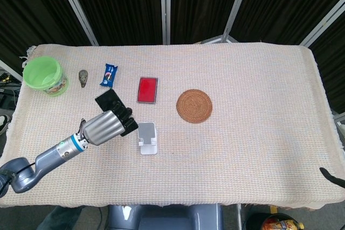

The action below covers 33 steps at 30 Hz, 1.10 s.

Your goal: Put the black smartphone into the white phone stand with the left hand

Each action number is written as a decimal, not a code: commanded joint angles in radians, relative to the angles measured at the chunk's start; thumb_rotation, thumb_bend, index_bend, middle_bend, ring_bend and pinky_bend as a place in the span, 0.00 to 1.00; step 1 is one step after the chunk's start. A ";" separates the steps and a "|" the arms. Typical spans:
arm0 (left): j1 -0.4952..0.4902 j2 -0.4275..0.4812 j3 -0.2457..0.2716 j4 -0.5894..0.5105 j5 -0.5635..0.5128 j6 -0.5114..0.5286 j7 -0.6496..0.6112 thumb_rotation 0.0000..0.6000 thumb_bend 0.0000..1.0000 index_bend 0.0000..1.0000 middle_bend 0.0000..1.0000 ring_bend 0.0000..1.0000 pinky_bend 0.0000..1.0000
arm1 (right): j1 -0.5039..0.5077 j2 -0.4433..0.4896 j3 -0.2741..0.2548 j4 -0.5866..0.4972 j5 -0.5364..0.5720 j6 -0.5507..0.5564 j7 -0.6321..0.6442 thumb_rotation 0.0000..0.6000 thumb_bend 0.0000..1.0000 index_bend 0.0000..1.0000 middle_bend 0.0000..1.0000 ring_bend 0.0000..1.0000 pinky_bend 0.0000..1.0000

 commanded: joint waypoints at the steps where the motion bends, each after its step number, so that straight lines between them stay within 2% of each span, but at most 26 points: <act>1: -0.059 -0.018 -0.027 -0.050 0.048 -0.076 0.144 1.00 0.00 0.56 0.42 0.45 0.42 | -0.003 0.003 -0.001 0.002 0.000 0.002 0.008 1.00 0.00 0.00 0.00 0.00 0.00; 13: -0.144 -0.080 -0.036 -0.073 0.049 -0.303 0.354 1.00 0.00 0.53 0.41 0.45 0.42 | -0.016 0.015 0.000 0.017 0.009 0.014 0.054 1.00 0.00 0.00 0.00 0.00 0.00; 21: -0.165 -0.113 -0.036 -0.057 0.054 -0.349 0.424 1.00 0.00 0.53 0.40 0.45 0.41 | -0.017 0.019 0.001 0.022 0.009 0.012 0.069 1.00 0.00 0.00 0.00 0.00 0.00; 33: -0.193 -0.115 -0.005 -0.057 0.071 -0.394 0.448 1.00 0.00 0.51 0.38 0.44 0.40 | -0.018 0.023 0.003 0.024 0.011 0.011 0.083 1.00 0.00 0.00 0.00 0.00 0.00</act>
